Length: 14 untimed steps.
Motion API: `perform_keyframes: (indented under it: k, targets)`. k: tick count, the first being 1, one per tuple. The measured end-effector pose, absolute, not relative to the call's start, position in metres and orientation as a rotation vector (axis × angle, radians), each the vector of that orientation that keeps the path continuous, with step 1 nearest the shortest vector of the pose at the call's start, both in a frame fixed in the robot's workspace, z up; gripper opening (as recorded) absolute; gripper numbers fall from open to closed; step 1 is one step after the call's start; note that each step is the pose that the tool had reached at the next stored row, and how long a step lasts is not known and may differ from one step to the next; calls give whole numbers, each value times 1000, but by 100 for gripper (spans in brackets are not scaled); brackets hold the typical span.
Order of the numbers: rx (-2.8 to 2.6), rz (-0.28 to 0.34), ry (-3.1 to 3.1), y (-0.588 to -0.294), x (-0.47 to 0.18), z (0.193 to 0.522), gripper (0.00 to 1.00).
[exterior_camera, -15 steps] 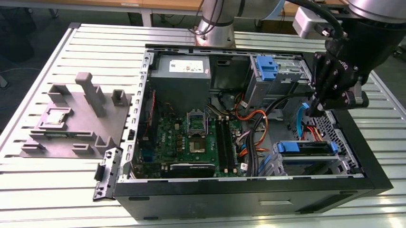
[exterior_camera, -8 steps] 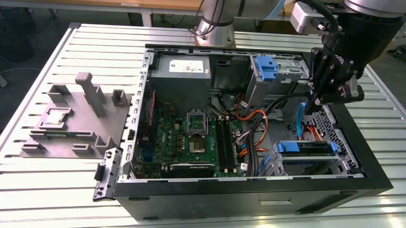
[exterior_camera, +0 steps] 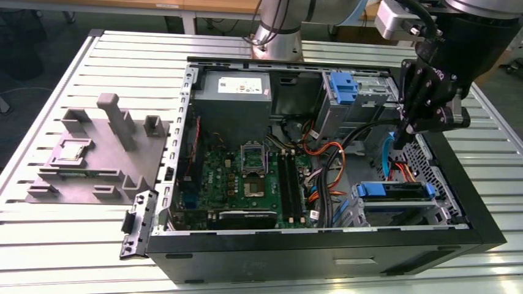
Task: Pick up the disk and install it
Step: 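Insert the second disk wire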
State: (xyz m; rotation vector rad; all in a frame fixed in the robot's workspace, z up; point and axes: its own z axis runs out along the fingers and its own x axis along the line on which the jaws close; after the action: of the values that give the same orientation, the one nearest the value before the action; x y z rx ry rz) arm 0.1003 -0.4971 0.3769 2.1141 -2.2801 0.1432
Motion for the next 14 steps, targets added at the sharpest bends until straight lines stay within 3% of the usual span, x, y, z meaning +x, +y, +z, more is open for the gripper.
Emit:
perform_keyframes:
  k: [10,13,14]
  targets:
    - [2111,151,-2276,-490,101,375,11]
    - [2108,158,-2273,-490,101,374,24]
    - [2107,160,-2272,-490,101,373,24]
